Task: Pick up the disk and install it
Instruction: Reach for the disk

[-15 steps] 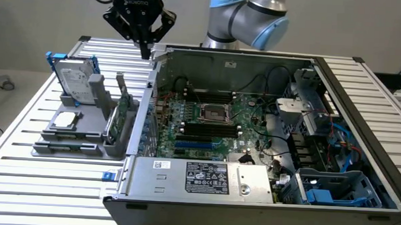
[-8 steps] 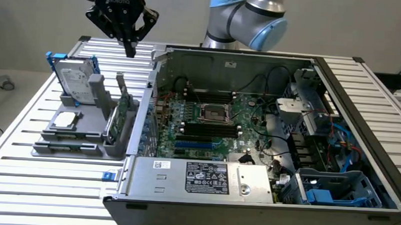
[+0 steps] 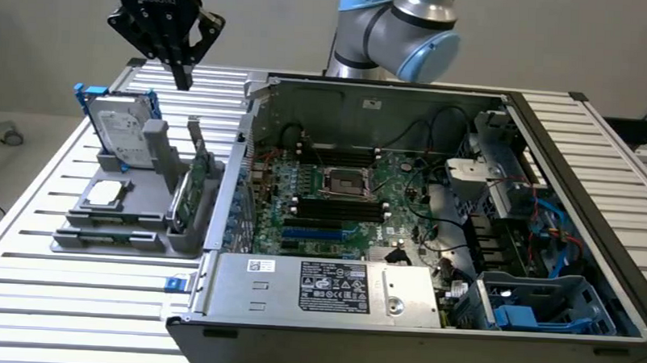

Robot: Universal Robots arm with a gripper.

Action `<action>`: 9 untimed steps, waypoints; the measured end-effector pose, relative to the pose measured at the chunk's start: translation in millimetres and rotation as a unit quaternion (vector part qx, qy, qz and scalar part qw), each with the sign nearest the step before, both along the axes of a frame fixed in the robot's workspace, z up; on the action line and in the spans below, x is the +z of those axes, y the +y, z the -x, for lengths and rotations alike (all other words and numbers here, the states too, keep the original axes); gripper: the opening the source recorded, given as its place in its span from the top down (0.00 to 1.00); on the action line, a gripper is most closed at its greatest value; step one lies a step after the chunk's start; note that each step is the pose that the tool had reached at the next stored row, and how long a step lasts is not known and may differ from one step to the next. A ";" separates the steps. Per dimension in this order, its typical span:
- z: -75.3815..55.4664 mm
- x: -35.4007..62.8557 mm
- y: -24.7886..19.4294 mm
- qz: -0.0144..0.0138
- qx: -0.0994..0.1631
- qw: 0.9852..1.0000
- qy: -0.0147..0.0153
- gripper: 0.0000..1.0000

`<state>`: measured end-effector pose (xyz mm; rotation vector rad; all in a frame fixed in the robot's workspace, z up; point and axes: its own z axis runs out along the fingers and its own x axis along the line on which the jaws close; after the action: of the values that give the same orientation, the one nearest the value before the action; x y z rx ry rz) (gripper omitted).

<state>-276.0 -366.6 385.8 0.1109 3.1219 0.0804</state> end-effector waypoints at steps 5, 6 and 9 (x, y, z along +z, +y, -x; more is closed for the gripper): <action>23.0 -2.0 4.8 -0.001 0.000 1.000 0.000 0.89; 27.3 -2.4 5.8 -0.001 0.000 1.000 0.000 0.89; 41.0 -3.5 9.1 -0.001 0.000 1.000 0.000 0.89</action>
<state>-317.0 -357.5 382.3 0.1108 3.1219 0.0839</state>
